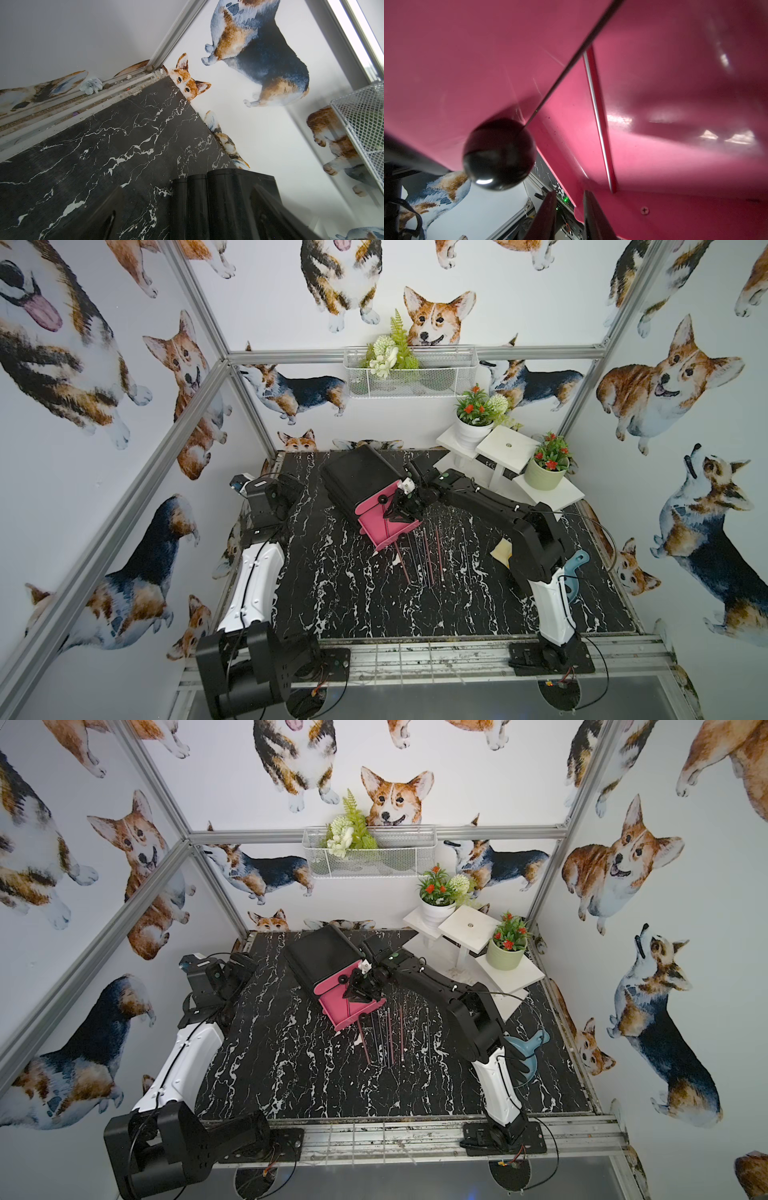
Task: Please place the pencils in the drawer according to their color
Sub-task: Place the pencil in the drawer.
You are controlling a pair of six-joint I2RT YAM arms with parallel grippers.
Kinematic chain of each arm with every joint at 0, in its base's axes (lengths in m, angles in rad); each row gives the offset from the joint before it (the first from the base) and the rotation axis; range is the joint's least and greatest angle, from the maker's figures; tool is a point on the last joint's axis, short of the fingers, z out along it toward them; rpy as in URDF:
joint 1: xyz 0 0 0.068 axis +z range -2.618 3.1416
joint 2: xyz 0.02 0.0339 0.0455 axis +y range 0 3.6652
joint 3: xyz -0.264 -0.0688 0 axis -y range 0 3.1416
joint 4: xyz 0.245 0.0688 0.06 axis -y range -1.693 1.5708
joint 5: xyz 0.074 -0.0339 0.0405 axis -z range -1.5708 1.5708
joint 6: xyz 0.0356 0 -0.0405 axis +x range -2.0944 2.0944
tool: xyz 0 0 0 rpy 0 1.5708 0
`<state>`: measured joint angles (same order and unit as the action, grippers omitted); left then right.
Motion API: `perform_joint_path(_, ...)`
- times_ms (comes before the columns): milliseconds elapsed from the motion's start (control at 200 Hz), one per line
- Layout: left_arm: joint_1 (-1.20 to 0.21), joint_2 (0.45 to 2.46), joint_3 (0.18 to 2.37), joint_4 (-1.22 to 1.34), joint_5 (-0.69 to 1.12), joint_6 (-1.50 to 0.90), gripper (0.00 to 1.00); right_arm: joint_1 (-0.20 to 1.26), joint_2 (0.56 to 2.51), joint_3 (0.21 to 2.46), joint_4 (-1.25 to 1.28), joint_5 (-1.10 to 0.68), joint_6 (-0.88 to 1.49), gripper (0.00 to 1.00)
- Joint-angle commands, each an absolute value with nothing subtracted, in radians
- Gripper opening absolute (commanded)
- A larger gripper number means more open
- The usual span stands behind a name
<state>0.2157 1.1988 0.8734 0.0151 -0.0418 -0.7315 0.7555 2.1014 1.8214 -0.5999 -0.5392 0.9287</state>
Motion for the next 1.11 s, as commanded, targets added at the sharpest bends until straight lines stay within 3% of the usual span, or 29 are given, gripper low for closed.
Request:
perform_joint_path(0,0.216,1.192,0.876,0.026,-0.041,-0.719,1.00,0.762,2.011,1.761,-0.630,-0.455,0.850,0.27)
perform_joint_path(450,0.216,1.187,0.876,0.026,-0.041,-0.719,1.00,0.758,1.730,1.334,-0.861,-0.056,0.730,0.25)
perform_joint_path(1101,0.216,1.195,0.876,0.029,-0.040,-0.721,1.00,0.794,1.919,1.339,-0.851,-0.052,0.729,0.30)
